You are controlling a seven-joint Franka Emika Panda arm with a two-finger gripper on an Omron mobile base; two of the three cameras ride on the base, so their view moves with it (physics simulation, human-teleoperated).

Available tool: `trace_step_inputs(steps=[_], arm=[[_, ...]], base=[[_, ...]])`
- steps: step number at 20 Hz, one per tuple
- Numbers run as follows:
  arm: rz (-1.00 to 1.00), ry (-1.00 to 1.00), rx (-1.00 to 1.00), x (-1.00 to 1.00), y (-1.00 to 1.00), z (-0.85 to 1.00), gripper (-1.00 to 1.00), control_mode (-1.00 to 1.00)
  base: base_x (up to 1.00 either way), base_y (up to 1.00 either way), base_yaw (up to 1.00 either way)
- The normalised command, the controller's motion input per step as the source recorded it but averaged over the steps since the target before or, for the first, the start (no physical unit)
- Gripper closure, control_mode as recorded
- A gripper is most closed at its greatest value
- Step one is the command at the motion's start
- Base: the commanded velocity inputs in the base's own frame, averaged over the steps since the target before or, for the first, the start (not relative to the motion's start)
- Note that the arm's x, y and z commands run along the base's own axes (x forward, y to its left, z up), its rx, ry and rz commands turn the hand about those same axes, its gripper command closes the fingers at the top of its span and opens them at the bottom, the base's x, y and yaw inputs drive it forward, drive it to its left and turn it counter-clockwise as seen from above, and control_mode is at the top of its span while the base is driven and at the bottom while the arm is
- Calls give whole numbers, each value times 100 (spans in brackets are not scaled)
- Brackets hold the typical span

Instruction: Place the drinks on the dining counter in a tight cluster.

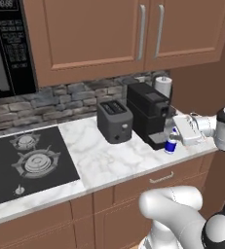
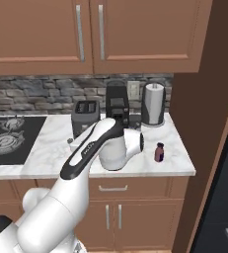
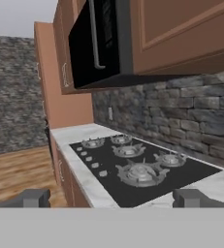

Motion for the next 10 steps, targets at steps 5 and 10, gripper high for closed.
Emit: trace_step_inputs(steps=[5,10], arm=[[0,0,0,0,0,0,-100,100],[0,0,0,0,0,0,-100,100]], base=[[44,-18,-3],[36,-18,0]])
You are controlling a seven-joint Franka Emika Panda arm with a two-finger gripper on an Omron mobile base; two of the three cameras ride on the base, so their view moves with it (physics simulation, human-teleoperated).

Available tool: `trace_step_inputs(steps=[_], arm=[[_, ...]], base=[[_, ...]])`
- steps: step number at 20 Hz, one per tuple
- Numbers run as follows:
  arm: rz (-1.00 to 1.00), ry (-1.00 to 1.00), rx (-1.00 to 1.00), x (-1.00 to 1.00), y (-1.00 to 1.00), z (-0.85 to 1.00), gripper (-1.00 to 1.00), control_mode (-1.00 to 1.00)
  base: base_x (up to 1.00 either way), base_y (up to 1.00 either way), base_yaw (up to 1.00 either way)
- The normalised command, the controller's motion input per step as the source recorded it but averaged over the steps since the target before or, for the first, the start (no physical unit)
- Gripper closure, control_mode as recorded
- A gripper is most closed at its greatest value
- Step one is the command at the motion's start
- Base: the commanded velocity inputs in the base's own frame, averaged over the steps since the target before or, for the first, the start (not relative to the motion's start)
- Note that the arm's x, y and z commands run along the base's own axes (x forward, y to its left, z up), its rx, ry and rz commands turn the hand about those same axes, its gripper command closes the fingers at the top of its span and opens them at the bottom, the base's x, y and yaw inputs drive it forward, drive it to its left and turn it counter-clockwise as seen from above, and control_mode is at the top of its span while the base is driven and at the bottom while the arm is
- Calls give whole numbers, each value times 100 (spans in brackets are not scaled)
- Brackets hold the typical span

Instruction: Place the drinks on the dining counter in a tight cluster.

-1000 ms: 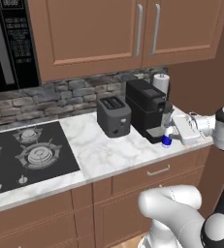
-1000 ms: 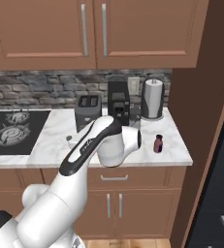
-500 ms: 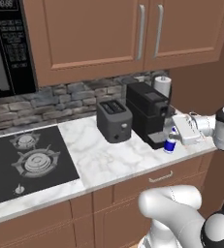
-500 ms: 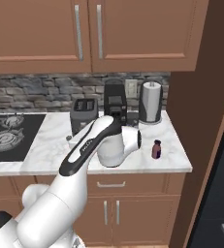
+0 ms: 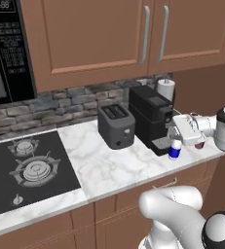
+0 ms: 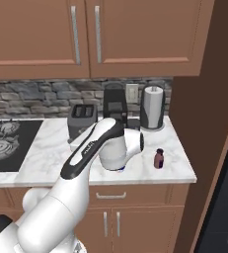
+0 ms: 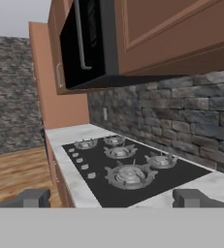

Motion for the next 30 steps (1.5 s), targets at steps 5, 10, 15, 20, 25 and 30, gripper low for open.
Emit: trace_step_inputs(steps=[5,10,15,20,25,30], arm=[[0,0,0,0,0,0,-100,100],[0,0,0,0,0,0,-100,100],[0,0,0,0,0,0,-100,100],[0,0,0,0,0,0,-100,100],[0,0,0,0,0,0,-100,100],[0,0,0,0,0,0,-100,100]], base=[[33,-17,0],[36,-17,0],[32,-14,0],[33,-12,0],[4,-3,0],[0,0,0]])
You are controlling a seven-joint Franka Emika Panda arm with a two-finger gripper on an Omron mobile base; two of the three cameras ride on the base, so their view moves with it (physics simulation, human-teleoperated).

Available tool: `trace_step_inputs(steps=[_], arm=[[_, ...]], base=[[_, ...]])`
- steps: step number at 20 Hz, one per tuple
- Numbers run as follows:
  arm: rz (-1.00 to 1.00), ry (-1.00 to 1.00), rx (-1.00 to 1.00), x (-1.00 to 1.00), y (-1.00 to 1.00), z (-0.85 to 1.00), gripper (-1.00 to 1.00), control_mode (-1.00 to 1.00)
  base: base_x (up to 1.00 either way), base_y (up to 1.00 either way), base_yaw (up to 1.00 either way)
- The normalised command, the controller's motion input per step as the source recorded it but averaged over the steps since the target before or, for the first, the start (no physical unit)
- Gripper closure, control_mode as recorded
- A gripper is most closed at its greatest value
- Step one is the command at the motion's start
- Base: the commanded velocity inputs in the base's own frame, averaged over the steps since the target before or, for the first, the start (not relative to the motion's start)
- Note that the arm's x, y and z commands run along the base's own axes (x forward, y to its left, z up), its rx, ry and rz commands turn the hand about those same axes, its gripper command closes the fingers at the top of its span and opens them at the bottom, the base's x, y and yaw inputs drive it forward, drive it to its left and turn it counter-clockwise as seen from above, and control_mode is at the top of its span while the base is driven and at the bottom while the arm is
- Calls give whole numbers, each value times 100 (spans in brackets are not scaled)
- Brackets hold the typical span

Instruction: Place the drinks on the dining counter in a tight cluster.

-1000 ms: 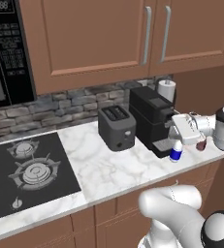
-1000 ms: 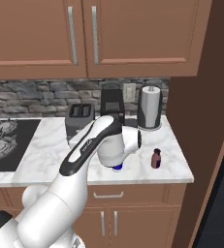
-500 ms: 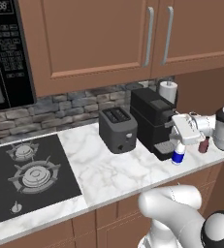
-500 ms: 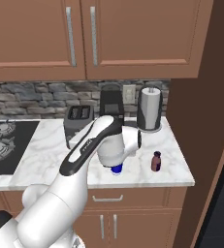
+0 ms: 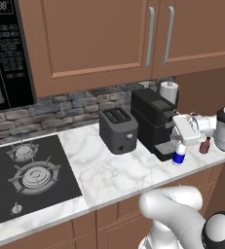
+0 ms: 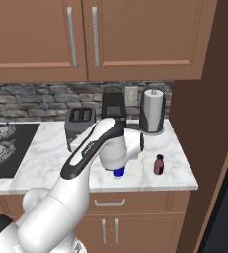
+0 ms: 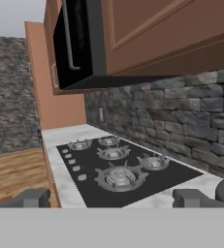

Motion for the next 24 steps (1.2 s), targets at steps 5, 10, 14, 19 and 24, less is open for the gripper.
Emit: trace_step_inputs(steps=[5,10,14,19,24], arm=[[0,0,0,0,0,0,-100,100],[-1,-7,0,-4,0,0,-100,-100],[-11,-19,0,-10,0,4,-100,-100],[-6,-18,0,-23,0,9,-100,-100],[0,-17,0,-41,-2,13,-100,-100]], base=[[0,0,0],[0,0,0],[0,0,0],[0,0,0],[0,0,0]])
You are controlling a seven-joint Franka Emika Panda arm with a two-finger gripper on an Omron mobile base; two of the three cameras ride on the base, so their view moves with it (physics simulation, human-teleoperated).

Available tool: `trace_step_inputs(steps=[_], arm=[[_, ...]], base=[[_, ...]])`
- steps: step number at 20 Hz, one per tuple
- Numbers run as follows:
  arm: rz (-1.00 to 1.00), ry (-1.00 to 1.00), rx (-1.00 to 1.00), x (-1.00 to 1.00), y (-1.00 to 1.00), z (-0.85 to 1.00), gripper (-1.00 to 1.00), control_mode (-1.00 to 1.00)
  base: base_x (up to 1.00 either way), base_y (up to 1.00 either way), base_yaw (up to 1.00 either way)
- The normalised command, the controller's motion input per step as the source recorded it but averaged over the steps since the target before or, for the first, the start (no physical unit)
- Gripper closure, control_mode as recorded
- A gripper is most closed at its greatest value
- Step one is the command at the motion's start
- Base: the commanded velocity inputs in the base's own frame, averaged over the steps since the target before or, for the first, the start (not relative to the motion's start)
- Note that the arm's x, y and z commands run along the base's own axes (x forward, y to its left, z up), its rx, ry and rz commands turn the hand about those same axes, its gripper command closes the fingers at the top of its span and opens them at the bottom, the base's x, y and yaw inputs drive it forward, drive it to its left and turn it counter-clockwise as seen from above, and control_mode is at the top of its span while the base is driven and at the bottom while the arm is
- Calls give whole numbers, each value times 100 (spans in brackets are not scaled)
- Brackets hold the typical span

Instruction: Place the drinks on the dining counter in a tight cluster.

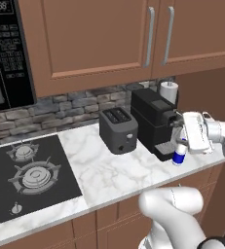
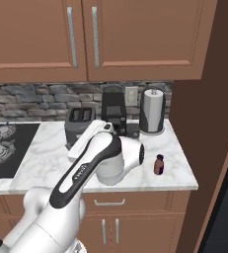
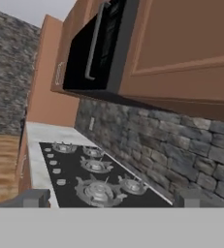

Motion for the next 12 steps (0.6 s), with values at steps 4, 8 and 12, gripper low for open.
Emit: trace_step_inputs(steps=[4,8,12], arm=[[0,-12,-2,-46,-3,13,-100,-100],[0,-7,-4,-49,-5,7,-100,-100],[0,0,-13,-42,0,0,-100,-100]], base=[[0,0,0],[0,0,0],[0,0,0]])
